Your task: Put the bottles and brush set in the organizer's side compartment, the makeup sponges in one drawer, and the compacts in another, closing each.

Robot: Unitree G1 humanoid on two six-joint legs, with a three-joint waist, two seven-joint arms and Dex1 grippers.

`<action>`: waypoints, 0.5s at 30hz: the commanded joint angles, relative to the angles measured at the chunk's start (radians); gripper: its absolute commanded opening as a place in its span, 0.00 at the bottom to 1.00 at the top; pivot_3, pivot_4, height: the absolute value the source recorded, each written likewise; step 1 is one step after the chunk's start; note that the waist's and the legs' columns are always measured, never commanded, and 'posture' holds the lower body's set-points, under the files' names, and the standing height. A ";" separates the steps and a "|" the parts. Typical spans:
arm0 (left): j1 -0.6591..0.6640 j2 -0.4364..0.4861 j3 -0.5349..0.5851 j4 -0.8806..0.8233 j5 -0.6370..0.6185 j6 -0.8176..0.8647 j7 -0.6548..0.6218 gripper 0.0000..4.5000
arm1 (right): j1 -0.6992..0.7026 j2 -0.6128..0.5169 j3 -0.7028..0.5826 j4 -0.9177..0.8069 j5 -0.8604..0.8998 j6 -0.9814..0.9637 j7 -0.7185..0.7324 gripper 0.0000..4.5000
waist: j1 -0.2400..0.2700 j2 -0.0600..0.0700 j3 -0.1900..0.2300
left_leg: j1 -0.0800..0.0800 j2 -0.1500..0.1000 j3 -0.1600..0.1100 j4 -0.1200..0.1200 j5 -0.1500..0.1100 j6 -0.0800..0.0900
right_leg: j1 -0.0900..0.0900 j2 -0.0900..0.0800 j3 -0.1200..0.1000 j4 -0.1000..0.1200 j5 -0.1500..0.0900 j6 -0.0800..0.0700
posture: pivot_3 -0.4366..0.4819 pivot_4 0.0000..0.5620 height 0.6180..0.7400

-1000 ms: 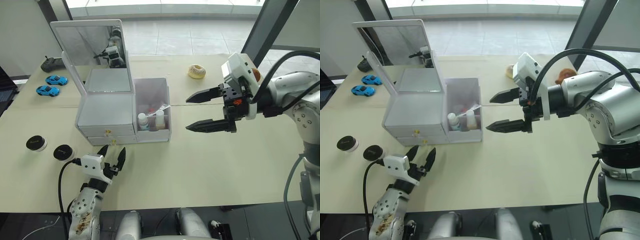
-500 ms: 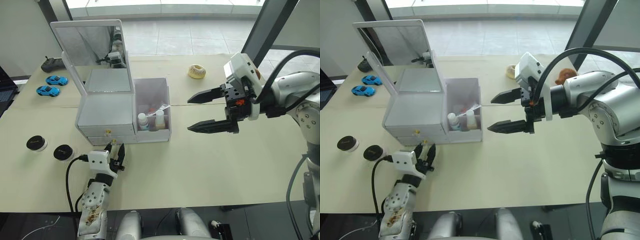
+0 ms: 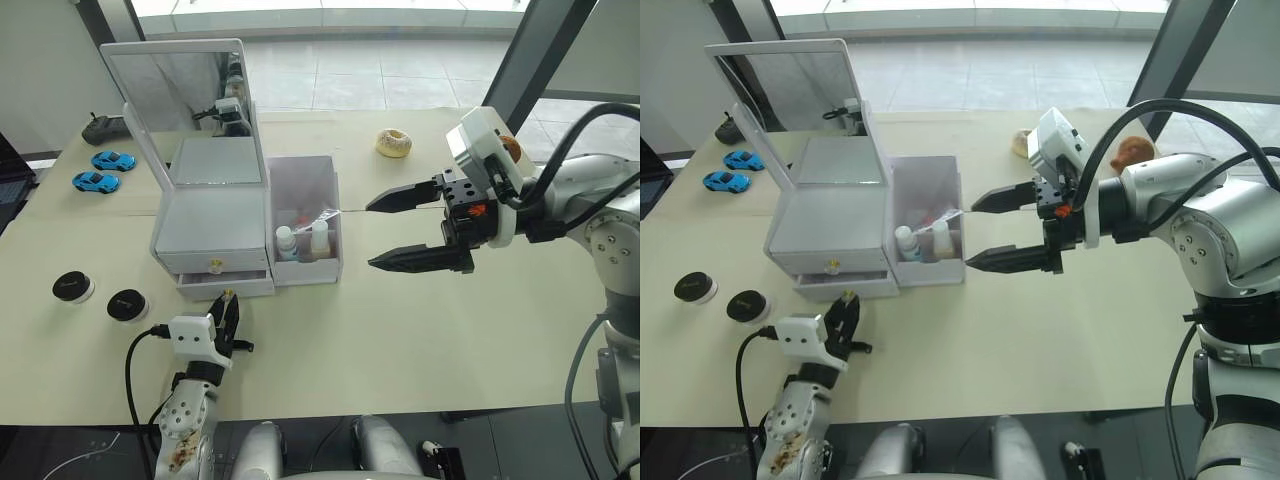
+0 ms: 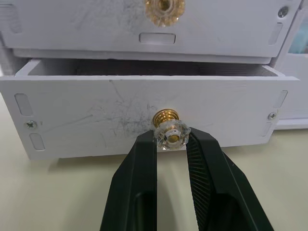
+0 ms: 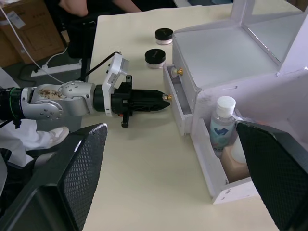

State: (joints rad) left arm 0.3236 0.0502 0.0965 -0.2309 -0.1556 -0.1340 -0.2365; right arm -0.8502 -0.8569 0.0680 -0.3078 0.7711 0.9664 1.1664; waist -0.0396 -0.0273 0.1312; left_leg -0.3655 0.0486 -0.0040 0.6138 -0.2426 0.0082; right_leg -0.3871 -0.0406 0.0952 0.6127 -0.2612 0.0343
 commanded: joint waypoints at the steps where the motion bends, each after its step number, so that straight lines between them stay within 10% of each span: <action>1: 0.067 0.012 -0.009 -0.102 -0.022 -0.030 -0.018 0.12 | -0.002 0.007 -0.028 -0.023 0.021 0.001 -0.011 1.00 | -0.001 0.000 0.000 | 0.000 0.000 0.000 0.000 0.000 0.000 | 0.000 0.000 0.000 0.000 0.000 0.000 | 0.48 0.27 1.00; 15: 0.312 0.082 -0.022 -0.297 -0.101 0.067 -0.072 0.12 | 0.029 0.033 -0.017 -0.033 0.048 0.020 -0.041 1.00 | -0.034 0.003 -0.001 | -0.002 0.000 0.003 -0.003 -0.004 0.006 | -0.001 0.001 0.004 -0.003 -0.001 0.000 | 0.48 0.27 1.00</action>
State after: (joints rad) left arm 0.6063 0.1225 0.0797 -0.4574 -0.2391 -0.0765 -0.2969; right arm -0.8131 -0.8226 0.0687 -0.3242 0.8081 0.9886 1.1286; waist -0.0733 -0.0246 0.1302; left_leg -0.3676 0.0486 -0.0010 0.6110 -0.2464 0.0145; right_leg -0.3878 -0.0392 0.0993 0.6105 -0.2624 0.0343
